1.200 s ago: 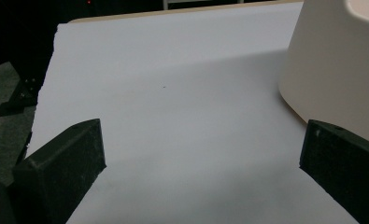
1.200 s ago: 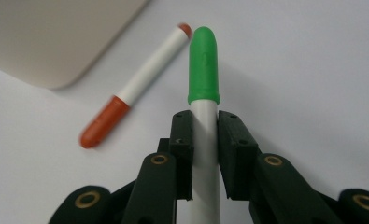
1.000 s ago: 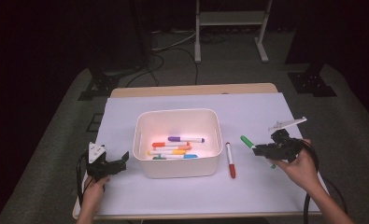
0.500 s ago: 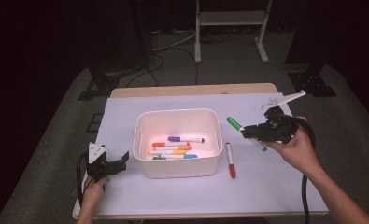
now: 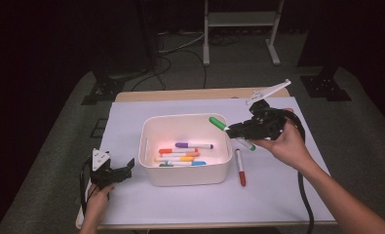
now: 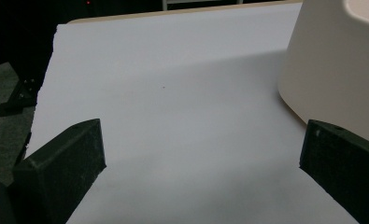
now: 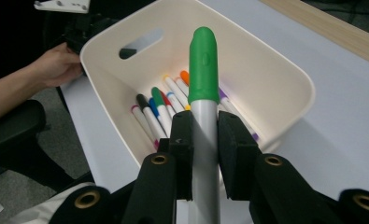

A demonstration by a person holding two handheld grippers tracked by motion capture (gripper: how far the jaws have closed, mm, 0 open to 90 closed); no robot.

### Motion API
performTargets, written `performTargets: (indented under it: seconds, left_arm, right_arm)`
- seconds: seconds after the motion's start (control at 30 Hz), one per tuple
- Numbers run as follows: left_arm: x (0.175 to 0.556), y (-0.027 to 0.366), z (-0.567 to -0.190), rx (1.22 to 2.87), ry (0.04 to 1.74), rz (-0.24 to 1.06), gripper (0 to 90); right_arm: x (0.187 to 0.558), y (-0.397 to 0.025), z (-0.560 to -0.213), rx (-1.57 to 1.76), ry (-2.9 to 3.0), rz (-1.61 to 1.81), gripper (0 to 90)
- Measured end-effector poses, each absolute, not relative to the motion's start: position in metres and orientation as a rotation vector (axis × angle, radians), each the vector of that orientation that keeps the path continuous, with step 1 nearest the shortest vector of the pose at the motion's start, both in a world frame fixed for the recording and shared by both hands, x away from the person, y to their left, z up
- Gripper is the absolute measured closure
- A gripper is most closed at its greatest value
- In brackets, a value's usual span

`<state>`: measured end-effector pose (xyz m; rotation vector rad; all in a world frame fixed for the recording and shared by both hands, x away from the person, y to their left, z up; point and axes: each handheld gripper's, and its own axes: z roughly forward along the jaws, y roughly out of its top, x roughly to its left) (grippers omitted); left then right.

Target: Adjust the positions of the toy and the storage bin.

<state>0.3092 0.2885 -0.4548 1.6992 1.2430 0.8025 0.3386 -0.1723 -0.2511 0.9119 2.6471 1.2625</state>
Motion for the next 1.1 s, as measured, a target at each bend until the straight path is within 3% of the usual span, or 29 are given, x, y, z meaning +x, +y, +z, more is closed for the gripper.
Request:
performTargets:
  seconds: [0.47,1.1]
  left_arm:
    - [0.309,0.288,-0.455,1.704,1.239,0.806,0.0]
    - [0.309,0.288,-0.455,1.705,1.238,0.804,0.0]
  right_arm:
    - [0.344,-0.118,-0.252,0.757,2.771,1.274,75.7]
    - [0.359,-0.063,-0.283,0.626,2.896,1.250,75.6]
